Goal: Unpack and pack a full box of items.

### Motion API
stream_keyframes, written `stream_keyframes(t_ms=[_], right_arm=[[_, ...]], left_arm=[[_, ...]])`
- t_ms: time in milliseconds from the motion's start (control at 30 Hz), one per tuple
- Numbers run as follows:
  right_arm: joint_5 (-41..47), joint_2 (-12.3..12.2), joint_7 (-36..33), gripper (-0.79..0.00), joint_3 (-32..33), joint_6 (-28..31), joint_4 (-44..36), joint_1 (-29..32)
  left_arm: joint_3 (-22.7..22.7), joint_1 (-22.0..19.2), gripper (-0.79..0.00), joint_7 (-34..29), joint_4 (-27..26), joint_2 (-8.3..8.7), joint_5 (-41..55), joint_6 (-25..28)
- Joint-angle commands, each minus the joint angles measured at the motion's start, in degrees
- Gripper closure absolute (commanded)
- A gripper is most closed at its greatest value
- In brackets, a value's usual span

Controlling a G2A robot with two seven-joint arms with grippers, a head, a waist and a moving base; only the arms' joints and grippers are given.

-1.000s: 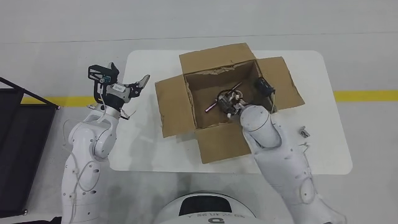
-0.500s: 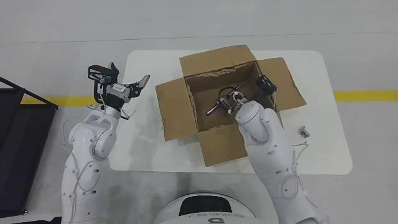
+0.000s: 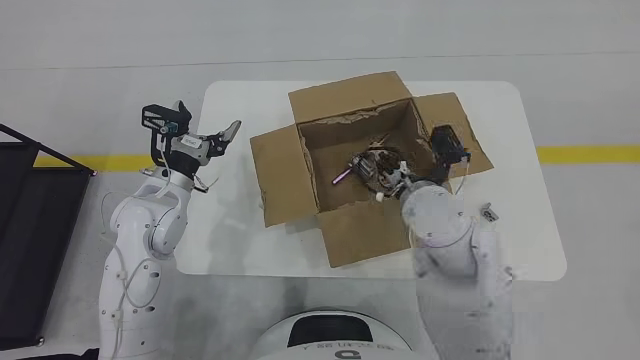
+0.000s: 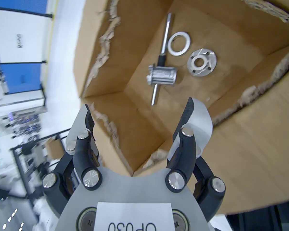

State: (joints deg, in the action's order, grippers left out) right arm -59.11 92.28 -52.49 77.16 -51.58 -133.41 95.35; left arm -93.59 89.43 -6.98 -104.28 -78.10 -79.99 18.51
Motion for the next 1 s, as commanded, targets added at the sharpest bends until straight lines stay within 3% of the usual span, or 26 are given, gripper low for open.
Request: stream_keyframes(t_ms=[0,200,367,700,867,967], right_arm=[[5.31,-0.20,-0.79,-0.723,4.78,3.57,-1.24,0.74],[24.06,-0.46,4.23,-0.785,25.16,13.64,-1.24,5.62],[34.90,-0.56,3.96,-0.785,35.63,15.45,-1.24,10.22],[33.82,-0.61,5.40,-0.785,35.79,15.98,-0.85,10.27],[21.89,-1.62,10.34,-0.785,36.47,15.45,4.14,10.72],[13.36,-2.74,6.49,-0.785,36.86,13.42,8.99,8.97]], left_arm=[[0.00,0.00,-0.785,0.00,0.00,0.00,0.00,0.00],[0.00,0.00,-0.785,0.00,0.00,0.00,0.00,0.00],[0.00,0.00,-0.785,0.00,0.00,0.00,0.00,0.00],[0.00,0.00,-0.785,0.00,0.00,0.00,0.00,0.00],[0.00,0.00,-0.785,0.00,0.00,0.00,0.00,0.00],[0.00,0.00,-0.785,0.00,0.00,0.00,0.00,0.00]])
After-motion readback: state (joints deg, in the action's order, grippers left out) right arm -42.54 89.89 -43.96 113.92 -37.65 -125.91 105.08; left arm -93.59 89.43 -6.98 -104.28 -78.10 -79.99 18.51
